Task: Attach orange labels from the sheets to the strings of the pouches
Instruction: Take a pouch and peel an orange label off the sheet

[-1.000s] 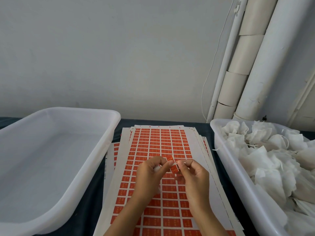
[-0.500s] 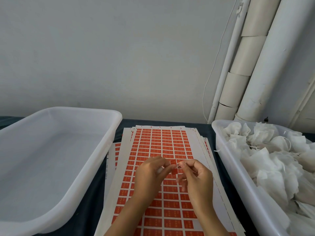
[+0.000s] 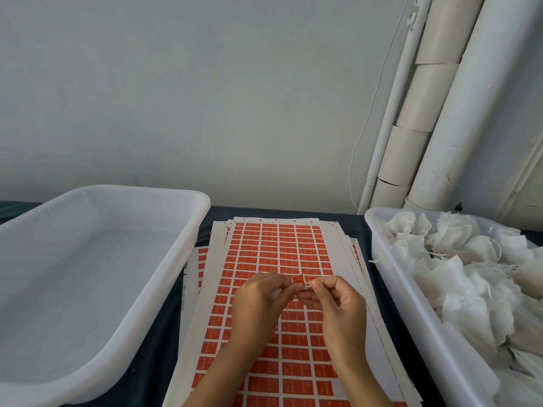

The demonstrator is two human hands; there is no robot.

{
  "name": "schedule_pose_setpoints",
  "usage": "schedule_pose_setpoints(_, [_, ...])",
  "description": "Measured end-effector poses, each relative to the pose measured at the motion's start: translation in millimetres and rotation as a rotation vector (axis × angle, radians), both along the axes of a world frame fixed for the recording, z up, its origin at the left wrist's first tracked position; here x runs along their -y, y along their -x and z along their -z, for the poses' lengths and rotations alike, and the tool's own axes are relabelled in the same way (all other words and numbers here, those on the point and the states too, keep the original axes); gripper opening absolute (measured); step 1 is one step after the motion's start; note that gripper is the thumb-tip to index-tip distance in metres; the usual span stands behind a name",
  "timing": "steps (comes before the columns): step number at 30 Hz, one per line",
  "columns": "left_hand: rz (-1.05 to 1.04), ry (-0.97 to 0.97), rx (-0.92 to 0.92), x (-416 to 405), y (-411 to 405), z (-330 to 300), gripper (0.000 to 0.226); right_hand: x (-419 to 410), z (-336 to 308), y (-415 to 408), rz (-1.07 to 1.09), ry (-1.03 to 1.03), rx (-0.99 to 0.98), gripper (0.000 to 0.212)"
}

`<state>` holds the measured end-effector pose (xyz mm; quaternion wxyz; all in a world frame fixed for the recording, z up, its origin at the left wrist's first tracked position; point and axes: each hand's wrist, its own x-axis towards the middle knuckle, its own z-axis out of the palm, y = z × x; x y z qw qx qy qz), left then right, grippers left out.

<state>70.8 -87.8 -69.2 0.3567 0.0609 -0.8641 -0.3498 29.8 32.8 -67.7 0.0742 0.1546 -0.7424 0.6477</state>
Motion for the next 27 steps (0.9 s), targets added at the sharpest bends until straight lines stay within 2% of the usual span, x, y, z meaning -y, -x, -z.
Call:
schedule_pose_setpoints(10, [-0.025, 0.017, -0.045, 1, -2, -1, 0.028, 0, 0, -1, -0.007, 0.014, 0.018, 0.006])
schedule_pose_setpoints(12, [-0.026, 0.001, -0.053, 3, -3, -1, 0.028, -4, -4, 2, -0.029, 0.064, 0.042, 0.017])
schedule_pose_setpoints(14, [-0.019, 0.027, -0.068, 4, -3, -1, 0.025, -9, -7, 6, -0.142, 0.035, 0.046, 0.024])
schedule_pose_setpoints(17, [-0.011, 0.114, -0.079, 5, -2, 1, 0.020, -12, -7, 9, -0.289, -0.077, 0.047, 0.013])
schedule_pose_setpoints(21, [0.018, 0.204, -0.071, 8, -1, 4, 0.015, -11, -3, 9, -0.273, -0.119, -0.003, 0.006])
schedule_pose_setpoints(24, [0.019, 0.088, 0.004, 3, -3, 1, 0.035, -14, -4, 11, -0.225, -0.167, -0.129, 0.006])
schedule_pose_setpoints(27, [-0.015, -0.231, 0.146, -2, -3, -2, 0.036, -16, -4, 11, -0.173, -0.234, -0.311, 0.013])
